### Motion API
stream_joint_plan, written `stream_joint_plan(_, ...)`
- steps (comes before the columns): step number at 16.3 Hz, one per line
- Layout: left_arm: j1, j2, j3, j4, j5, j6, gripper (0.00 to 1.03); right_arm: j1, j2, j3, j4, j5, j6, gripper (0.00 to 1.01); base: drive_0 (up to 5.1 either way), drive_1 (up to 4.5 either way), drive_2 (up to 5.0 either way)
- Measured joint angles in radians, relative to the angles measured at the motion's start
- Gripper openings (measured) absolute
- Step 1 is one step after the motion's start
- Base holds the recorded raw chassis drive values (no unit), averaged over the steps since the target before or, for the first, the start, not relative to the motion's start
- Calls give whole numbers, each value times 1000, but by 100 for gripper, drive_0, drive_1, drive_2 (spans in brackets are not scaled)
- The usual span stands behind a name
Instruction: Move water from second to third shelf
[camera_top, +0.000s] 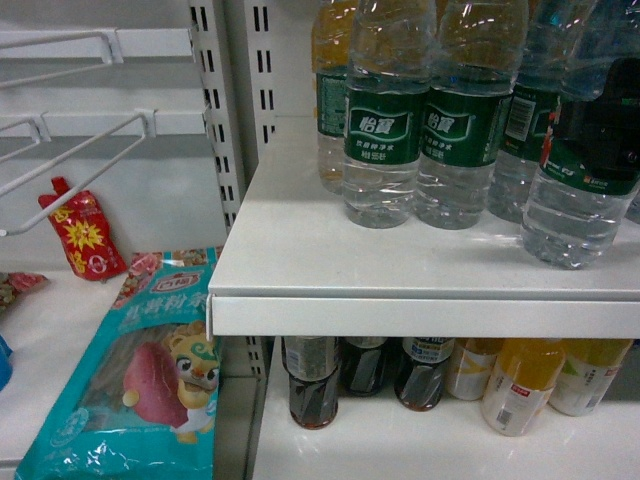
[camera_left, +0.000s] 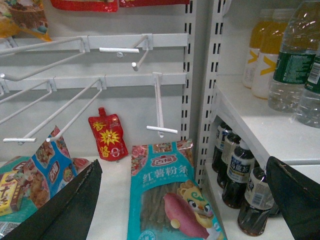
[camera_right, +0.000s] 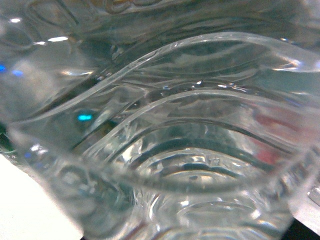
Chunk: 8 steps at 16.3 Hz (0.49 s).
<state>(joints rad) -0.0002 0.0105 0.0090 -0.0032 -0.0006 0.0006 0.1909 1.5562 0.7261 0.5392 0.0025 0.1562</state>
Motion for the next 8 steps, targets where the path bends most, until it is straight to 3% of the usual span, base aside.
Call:
stream_joint_plan(5, 0, 0, 0, 0, 0, 0, 98, 5, 1, 0, 0, 2, 0, 41, 0, 0, 0)
stream_joint_plan(8, 0, 0, 0, 0, 0, 0, 98, 5, 3, 1, 18, -10, 0, 71, 0, 0, 0)
